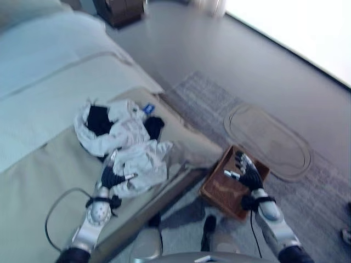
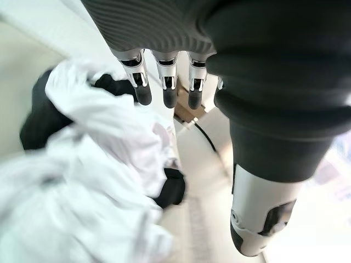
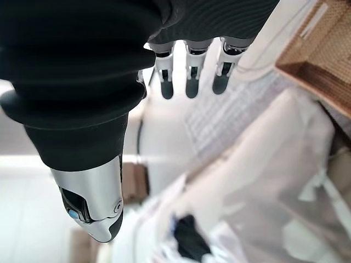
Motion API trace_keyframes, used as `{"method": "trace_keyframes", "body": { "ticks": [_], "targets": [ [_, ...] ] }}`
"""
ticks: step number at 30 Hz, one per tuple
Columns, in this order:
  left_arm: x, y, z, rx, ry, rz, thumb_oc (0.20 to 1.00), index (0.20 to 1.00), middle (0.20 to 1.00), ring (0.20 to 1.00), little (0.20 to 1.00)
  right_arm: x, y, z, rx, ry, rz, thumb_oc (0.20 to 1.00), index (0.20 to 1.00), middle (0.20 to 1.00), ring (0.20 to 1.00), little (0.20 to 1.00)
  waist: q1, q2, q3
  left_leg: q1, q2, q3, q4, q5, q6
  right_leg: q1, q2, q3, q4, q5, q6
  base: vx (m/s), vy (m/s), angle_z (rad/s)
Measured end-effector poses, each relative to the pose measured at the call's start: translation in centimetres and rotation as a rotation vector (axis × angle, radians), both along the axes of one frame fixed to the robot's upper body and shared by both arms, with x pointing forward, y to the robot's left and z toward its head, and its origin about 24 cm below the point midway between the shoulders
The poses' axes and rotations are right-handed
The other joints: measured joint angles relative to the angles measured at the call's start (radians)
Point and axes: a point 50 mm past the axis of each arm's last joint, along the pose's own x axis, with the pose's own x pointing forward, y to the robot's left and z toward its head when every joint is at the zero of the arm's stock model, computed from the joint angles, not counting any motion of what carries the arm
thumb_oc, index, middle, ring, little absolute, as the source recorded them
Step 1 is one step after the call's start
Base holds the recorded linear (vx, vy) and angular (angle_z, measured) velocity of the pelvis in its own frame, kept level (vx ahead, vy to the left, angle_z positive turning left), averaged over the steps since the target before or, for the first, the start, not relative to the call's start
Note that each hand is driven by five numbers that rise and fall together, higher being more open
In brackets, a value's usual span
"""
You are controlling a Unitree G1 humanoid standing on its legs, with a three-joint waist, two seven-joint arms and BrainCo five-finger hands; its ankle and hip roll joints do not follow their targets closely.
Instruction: Pick up clothes into the bucket
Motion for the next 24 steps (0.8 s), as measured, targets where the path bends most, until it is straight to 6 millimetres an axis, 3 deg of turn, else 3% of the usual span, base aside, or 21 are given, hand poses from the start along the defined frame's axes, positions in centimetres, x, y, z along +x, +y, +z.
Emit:
{"method": "trace_keyframes", "body": {
  "ticks": [4,10,17,24],
  "targets": [
    [2.8,0.8,2.5,0.16,-0.096,0.029,1.0,1.0,1.0,1.0,1.0,2.1,0.4,2.3,-0.018,-0.09,0.023,1.0,1.0,1.0,1.0,1.0,-0.001,-0.021,0.081,-0.143,-0.007,0.0,0.126,-0.049,0.011,-0.149,-0.027,0.027,0.142,-0.038,-0.016,-0.12,0.067,-0.02],
    [4.8,2.3,4.9,0.347,-0.181,0.14,1.0,1.0,1.0,1.0,1.0,3.1,0.7,4.1,-0.018,-0.168,0.024,1.0,1.0,1.0,1.0,1.0,-0.031,-0.065,0.141,-0.337,-0.006,-0.004,0.312,-0.109,0.027,-0.333,-0.044,0.06,0.301,-0.08,-0.036,-0.08,0.054,-0.03],
    [6.3,2.9,7.5,0.445,-0.283,0.206,1.0,1.0,1.0,1.0,1.0,3.8,1.2,5.7,-0.012,-0.241,0.023,1.0,1.0,1.0,1.0,1.0,-0.057,-0.082,0.166,-0.499,-0.001,-0.015,0.465,-0.153,0.036,-0.486,-0.052,0.082,0.435,-0.115,-0.048,-0.05,0.03,-0.02],
    [7.9,2.9,8.8,0.594,-0.307,0.224,1.0,1.0,1.0,1.0,1.0,4.6,1.5,7.0,-0.007,-0.297,0.011,1.0,1.0,1.0,1.0,1.0,-0.087,-0.087,0.168,-0.6,0.001,-0.021,0.499,-0.147,0.045,-0.587,-0.051,0.086,0.47,-0.116,-0.049,-0.03,0.022,0.0]
  ]
}}
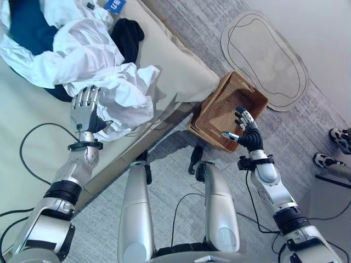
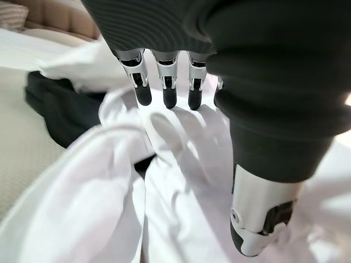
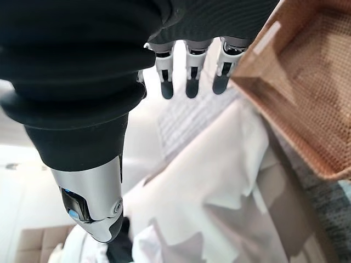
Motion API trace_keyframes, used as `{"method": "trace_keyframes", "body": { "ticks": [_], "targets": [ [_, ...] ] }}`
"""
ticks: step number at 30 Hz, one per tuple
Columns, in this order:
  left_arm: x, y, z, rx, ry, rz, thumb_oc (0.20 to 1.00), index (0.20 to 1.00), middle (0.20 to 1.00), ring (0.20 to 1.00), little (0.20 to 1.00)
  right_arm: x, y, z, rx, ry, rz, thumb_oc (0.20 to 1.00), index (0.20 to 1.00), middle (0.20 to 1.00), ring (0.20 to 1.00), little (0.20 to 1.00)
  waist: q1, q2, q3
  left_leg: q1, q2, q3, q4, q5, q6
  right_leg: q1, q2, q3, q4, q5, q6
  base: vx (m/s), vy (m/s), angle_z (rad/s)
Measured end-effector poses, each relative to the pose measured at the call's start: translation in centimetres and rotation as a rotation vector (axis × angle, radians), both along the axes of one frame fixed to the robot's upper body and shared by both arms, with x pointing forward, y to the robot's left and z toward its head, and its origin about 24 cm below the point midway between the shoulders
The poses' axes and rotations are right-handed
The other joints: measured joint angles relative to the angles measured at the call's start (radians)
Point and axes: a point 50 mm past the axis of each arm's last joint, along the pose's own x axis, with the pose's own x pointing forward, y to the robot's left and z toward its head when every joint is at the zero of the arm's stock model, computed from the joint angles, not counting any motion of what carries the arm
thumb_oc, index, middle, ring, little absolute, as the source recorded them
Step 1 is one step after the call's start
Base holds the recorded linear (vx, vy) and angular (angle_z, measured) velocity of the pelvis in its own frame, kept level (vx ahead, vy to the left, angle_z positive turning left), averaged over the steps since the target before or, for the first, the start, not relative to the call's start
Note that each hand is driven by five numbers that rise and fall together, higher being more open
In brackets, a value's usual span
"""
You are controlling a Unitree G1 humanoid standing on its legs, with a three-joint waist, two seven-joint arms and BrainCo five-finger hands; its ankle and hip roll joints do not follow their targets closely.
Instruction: Pick up clothes into the bucket
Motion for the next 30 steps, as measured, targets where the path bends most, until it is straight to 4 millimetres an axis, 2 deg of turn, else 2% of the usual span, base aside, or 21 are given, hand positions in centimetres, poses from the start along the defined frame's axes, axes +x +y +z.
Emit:
{"method": "trace_keyframes", "body": {
  "ticks": [9,16,17,18,19,25,30],
  "targets": [
    [1.3,-1.4,0.7,0.157,0.011,-0.037,1.0,1.0,1.0,1.0,1.0,0.1,0.1,0.4,0.005,-0.029,-0.003,1.0,1.0,1.0,1.0,1.0,-0.026,-0.005,0.002,-0.021,0.001,0.011,0.003,0.001,-0.003,-0.022,0.001,0.007,-0.011,0.005,0.008,0.0,0.038,-0.02],
    [2.6,-1.2,0.7,0.249,0.094,-0.009,1.0,1.0,1.0,1.0,1.0,0.4,0.2,0.8,0.004,-0.042,0.002,1.0,1.0,1.0,1.0,1.0,-0.041,-0.005,0.001,-0.026,0.0,0.021,0.009,-0.005,0.007,-0.024,0.002,0.017,-0.025,0.012,0.019,0.0,0.029,-0.04],
    [2.6,-1.2,0.8,0.25,0.099,-0.007,0.749,0.749,0.749,0.749,0.749,0.4,0.2,0.9,0.004,-0.044,0.002,1.0,1.0,1.0,1.0,1.0,-0.044,-0.005,0.001,-0.027,0.0,0.021,0.01,-0.006,0.007,-0.024,0.002,0.017,-0.026,0.012,0.019,0.0,0.0,0.0],
    [2.6,-1.1,0.7,0.254,0.114,-0.007,0.373,0.373,0.373,0.373,0.373,0.5,0.2,1.0,0.004,-0.048,0.004,1.0,1.0,1.0,1.0,1.0,-0.049,-0.006,0.001,-0.027,-0.001,0.022,0.01,-0.006,0.009,-0.023,0.001,0.018,-0.028,0.012,0.019,0.0,0.0,0.0],
    [2.6,-1.1,0.7,0.256,0.117,-0.007,0.2,0.2,0.2,0.2,0.2,0.5,0.2,1.0,0.004,-0.048,0.004,1.0,1.0,1.0,1.0,1.0,-0.05,-0.006,0.001,-0.027,-0.001,0.023,0.01,-0.007,0.009,-0.023,0.001,0.018,-0.028,0.012,0.019,0.0,0.0,0.0],
    [2.9,-1.1,1.5,0.256,0.102,-0.007,0.2,0.2,0.2,0.2,0.2,0.5,0.3,1.0,0.002,-0.048,0.013,1.0,1.0,1.0,1.0,1.0,-0.055,-0.006,0.001,-0.025,-0.001,0.024,0.008,-0.007,0.009,-0.021,0.002,0.02,-0.032,0.015,0.021,0.0,0.0,0.0],
    [2.8,-1.0,0.5,0.249,0.159,-0.01,0.2,0.2,0.2,0.2,0.2,0.5,0.3,1.0,0.003,-0.046,0.016,1.0,1.0,1.0,1.0,1.0,-0.053,-0.009,-0.001,0.02,-0.002,0.028,-0.019,-0.006,0.01,0.019,0.002,0.019,-0.054,0.018,0.024,0.02,-0.008,0.0]
  ]
}}
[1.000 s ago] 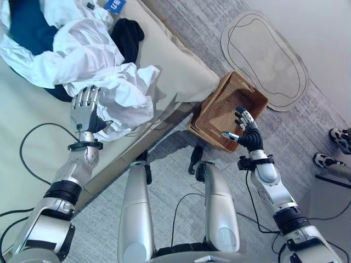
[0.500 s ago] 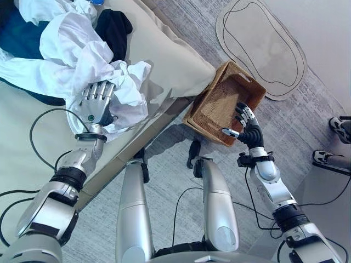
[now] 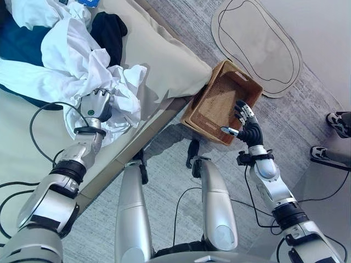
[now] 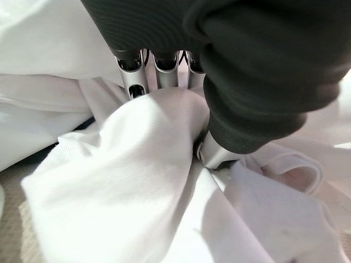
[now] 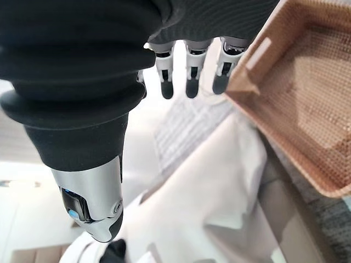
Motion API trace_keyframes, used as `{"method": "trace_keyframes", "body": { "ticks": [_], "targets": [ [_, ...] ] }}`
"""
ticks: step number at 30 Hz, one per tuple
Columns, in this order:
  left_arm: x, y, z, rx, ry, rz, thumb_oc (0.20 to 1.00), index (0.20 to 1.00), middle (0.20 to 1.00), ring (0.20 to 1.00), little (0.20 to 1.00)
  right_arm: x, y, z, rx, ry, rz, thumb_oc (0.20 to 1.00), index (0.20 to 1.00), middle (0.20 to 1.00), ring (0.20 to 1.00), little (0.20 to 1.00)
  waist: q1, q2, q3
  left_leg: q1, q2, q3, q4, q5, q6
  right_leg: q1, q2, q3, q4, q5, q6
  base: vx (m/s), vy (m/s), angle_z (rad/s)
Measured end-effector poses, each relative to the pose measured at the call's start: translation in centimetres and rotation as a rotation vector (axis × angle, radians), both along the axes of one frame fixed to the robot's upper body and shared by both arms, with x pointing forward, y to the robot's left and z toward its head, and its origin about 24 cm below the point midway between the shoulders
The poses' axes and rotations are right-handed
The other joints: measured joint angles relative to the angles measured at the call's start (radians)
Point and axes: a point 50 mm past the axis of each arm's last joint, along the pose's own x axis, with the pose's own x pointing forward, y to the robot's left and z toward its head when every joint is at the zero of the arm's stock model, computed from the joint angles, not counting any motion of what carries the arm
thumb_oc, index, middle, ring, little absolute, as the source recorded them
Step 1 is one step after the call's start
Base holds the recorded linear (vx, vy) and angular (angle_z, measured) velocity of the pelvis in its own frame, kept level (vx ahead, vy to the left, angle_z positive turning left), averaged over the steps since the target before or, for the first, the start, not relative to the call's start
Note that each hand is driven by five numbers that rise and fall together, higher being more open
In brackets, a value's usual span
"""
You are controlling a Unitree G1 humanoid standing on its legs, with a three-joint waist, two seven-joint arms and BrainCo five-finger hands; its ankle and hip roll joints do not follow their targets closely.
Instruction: Pick up clothes into the bucket
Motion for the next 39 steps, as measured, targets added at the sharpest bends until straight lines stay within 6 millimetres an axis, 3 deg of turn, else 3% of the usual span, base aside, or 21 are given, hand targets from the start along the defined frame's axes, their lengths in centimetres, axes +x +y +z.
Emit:
{"method": "trace_keyframes", "body": {
  "ticks": [7,15,20,23,26,39],
  "targets": [
    [-1.4,0.3,-2.9,-0.033,0.089,0.013,0.2,0.2,0.2,0.2,0.2,-0.1,0.3,-0.2,-0.002,0.008,0.011,1.0,1.0,1.0,1.0,1.0,0.011,-0.001,-0.002,0.134,-0.002,0.02,-0.103,0.019,0.003,0.116,0.004,-0.003,-0.085,0.021,0.004,0.05,-0.029,-0.03],
    [-4.1,0.8,-4.6,-0.194,0.071,0.011,0.2,0.2,0.2,0.2,0.2,-0.5,0.1,-1.1,0.002,0.041,0.01,1.0,1.0,1.0,1.0,1.0,0.075,0.005,-0.019,0.367,-0.003,0.018,-0.3,0.079,-0.009,0.334,0.017,-0.049,-0.236,0.046,0.002,0.08,-0.061,0.05],
    [-6.1,1.0,-3.1,-0.327,-0.023,-0.028,0.2,0.2,0.2,0.2,0.2,-1.2,-1.6,-1.9,0.01,0.076,-0.051,1.0,1.0,1.0,1.0,1.0,0.112,0.046,-0.058,0.5,-0.004,0.011,-0.419,0.116,-0.023,0.472,0.03,-0.081,-0.339,0.061,0.01,0.08,-0.069,0.09],
    [-7.2,1.0,-1.8,-0.398,-0.082,-0.06,0.2,0.2,0.2,0.2,0.2,-1.9,-2.7,-2.8,0.0,0.121,-0.077,1.0,1.0,1.0,1.0,1.0,0.123,0.087,-0.132,0.557,-0.003,-0.005,-0.487,0.137,-0.026,0.552,0.047,-0.109,-0.432,0.088,0.017,0.07,-0.075,0.14],
    [-7.6,0.4,-1.0,-0.444,-0.109,-0.113,0.2,0.2,0.2,0.2,0.2,-2.8,-3.0,-4.2,-0.014,0.185,-0.083,1.0,1.0,1.0,1.0,1.0,0.136,0.103,-0.201,0.586,-0.001,-0.009,-0.519,0.14,-0.03,0.589,0.057,-0.12,-0.475,0.095,0.02,0.05,-0.059,0.06],
    [-9.0,-3.1,5.6,-0.721,-0.264,-0.464,0.2,0.2,0.2,0.2,0.2,-3.4,-2.5,-5.8,-0.137,0.273,-0.034,1.0,1.0,1.0,1.0,1.0,0.142,0.125,-0.285,0.706,-0.001,-0.034,-0.593,0.159,-0.05,0.745,0.077,-0.165,-0.587,0.12,0.027,0.05,-0.04,0.07]
  ]
}}
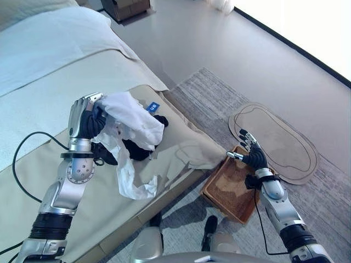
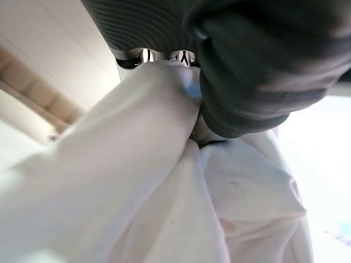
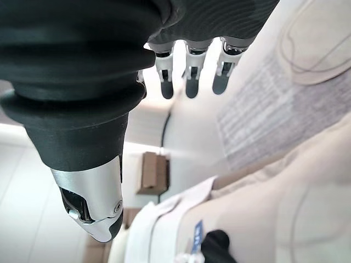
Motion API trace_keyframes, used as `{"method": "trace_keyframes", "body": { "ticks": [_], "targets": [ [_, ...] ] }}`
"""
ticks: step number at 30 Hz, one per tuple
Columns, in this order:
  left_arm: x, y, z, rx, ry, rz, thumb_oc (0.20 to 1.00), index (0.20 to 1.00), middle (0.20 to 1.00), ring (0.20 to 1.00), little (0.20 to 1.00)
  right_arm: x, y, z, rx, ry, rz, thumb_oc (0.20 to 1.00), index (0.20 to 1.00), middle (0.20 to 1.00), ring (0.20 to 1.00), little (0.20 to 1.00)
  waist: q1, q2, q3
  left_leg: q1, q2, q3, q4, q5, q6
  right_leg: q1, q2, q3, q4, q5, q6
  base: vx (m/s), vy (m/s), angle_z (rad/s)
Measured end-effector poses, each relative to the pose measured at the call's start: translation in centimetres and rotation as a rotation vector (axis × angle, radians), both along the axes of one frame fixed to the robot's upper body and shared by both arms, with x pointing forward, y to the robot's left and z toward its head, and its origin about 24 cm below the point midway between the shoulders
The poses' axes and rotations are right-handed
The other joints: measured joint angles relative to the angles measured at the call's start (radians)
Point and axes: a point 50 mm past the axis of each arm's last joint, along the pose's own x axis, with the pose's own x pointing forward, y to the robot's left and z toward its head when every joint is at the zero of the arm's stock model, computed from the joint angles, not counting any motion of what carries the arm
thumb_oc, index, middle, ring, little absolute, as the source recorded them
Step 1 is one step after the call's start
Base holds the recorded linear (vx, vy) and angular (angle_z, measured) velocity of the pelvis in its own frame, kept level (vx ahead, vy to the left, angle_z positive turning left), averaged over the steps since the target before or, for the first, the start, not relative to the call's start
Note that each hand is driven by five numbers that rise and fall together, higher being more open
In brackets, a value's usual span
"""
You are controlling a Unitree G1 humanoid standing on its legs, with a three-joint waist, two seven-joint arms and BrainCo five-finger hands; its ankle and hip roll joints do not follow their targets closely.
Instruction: Pick up clothes into the bucket
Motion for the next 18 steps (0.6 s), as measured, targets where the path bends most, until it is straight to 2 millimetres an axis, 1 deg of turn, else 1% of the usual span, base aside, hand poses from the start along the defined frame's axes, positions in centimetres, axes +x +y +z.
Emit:
{"method": "trace_keyframes", "body": {
  "ticks": [1,3,4,6,8,10,12,13,15,16,18],
  "targets": [
    [-0.1,-0.4,0.8,-0.032,-0.028,-0.042,0.2,0.2,0.2,0.2,0.2,-0.1,0.4,-0.2,-0.03,0.012,0.028,1.0,1.0,1.0,1.0,1.0,0.0,0.004,-0.023,0.008,0.0,0.0,-0.009,0.0,0.0,0.007,0.001,-0.001,-0.006,0.0,0.001,0.06,-0.041,0.0],
    [0.1,-0.7,1.5,-0.055,-0.049,-0.078,0.2,0.2,0.2,0.2,0.2,0.0,0.7,-0.2,-0.059,0.016,0.06,1.0,1.0,1.0,1.0,1.0,0.0,0.009,-0.032,0.018,0.0,0.0,-0.017,0.002,-0.001,0.013,0.003,-0.001,-0.007,0.001,0.001,0.04,-0.027,0.02],
    [0.6,-1.6,2.5,-0.094,-0.063,-0.149,0.2,0.2,0.2,0.2,0.2,0.1,1.3,-0.4,-0.076,0.028,0.091,1.0,1.0,1.0,1.0,1.0,0.003,0.011,-0.044,0.027,0.001,-0.002,-0.019,0.002,-0.001,0.026,0.005,-0.004,-0.014,0.002,0.001,0.0,0.0,0.0],
    [0.8,-2.8,3.5,-0.111,-0.078,-0.242,0.2,0.2,0.2,0.2,0.2,0.5,2.4,-0.2,-0.088,0.031,0.149,1.0,1.0,1.0,1.0,1.0,0.001,0.017,-0.059,0.035,0.002,-0.003,-0.021,0.002,-0.001,0.034,0.007,-0.005,-0.017,0.002,0.001,0.04,-0.026,0.02],
    [0.9,-3.8,3.9,-0.116,-0.074,-0.306,0.2,0.2,0.2,0.2,0.2,0.8,2.9,0.0,-0.093,0.025,0.179,1.0,1.0,1.0,1.0,1.0,0.001,0.021,-0.069,0.035,0.003,-0.003,-0.023,0.002,-0.001,0.035,0.009,-0.006,-0.019,0.003,0.001,0.04,-0.021,0.01],
    [1.1,-5.2,4.1,-0.125,-0.054,-0.391,0.2,0.2,0.2,0.2,0.2,1.4,3.4,0.5,-0.115,0.018,0.215,1.0,1.0,1.0,1.0,1.0,0.001,0.024,-0.074,0.044,0.004,-0.003,-0.026,0.004,-0.002,0.044,0.011,-0.006,-0.022,0.003,0.0,0.04,-0.018,0.0],
    [1.3,-6.7,3.8,-0.133,-0.027,-0.466,0.2,0.2,0.2,0.2,0.2,2.0,4.4,1.3,-0.132,-0.005,0.268,1.0,1.0,1.0,1.0,1.0,-0.002,0.024,-0.078,0.059,0.005,-0.003,-0.03,0.005,-0.004,0.057,0.012,-0.006,-0.024,0.003,0.0,0.0,0.0,0.0],
    [1.2,-8.0,3.5,-0.148,-0.005,-0.532,0.2,0.2,0.2,0.2,0.2,2.5,5.4,2.0,-0.137,-0.029,0.311,1.0,1.0,1.0,1.0,1.0,-0.002,0.026,-0.089,0.059,0.006,-0.002,-0.032,0.005,-0.004,0.057,0.013,-0.006,-0.027,0.003,0.0,0.0,0.0,0.0],
    [1.1,-9.1,3.2,-0.15,0.018,-0.588,0.2,0.2,0.2,0.2,0.2,3.0,6.4,2.7,-0.131,-0.054,0.352,1.0,1.0,1.0,1.0,1.0,-0.002,0.032,-0.093,0.061,0.007,-0.001,-0.032,0.005,-0.004,0.058,0.013,-0.006,-0.027,0.003,0.0,0.0,0.0,0.0],
    [1.1,-10.0,3.0,-0.183,0.037,-0.635,0.2,0.2,0.2,0.2,0.2,3.1,7.2,2.9,-0.119,-0.055,0.4,1.0,1.0,1.0,1.0,1.0,-0.002,0.034,-0.097,0.062,0.006,-0.001,-0.032,0.005,-0.004,0.059,0.013,-0.006,-0.027,0.003,0.0,0.0,0.0,0.0],
    [1.1,-10.7,2.7,-0.192,0.064,-0.683,0.2,0.2,0.2,0.2,0.2,2.9,8.4,3.2,-0.109,-0.059,0.467,1.0,1.0,1.0,1.0,1.0,-0.002,0.034,-0.098,0.068,0.006,-0.001,-0.033,0.005,-0.004,0.065,0.013,-0.006,-0.028,0.003,0.0,0.0,0.0,0.0]
  ]
}}
